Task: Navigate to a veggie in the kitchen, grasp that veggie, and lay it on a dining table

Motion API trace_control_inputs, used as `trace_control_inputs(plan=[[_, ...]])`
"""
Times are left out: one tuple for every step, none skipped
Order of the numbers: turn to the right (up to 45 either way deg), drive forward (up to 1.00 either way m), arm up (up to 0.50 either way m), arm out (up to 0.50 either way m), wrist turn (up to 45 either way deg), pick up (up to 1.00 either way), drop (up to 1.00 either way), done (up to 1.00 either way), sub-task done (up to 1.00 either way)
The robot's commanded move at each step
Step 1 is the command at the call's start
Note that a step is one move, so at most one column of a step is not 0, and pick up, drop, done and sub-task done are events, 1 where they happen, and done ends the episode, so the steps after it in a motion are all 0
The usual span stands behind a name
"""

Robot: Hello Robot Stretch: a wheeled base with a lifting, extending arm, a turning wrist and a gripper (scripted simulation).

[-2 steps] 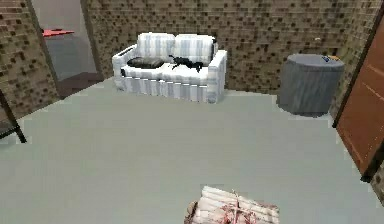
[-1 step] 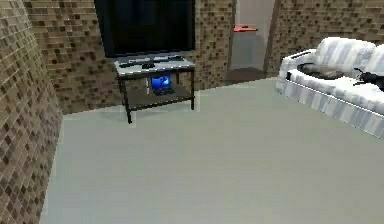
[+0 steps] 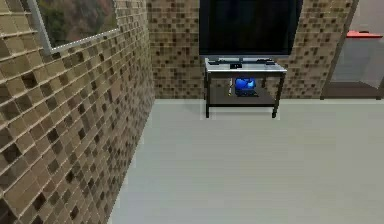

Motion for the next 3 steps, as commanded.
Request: trace_control_inputs(plan=[[0.0,0.45,0.00,0.00,0.0,0.00,0.00,0.00,0.00],[0.0,0.30,0.00,0.00,0.0,0.00,0.00,0.00,0.00],[45.0,0.00,0.00,0.00,0.0,0.00,0.00,0.00,0.00]])
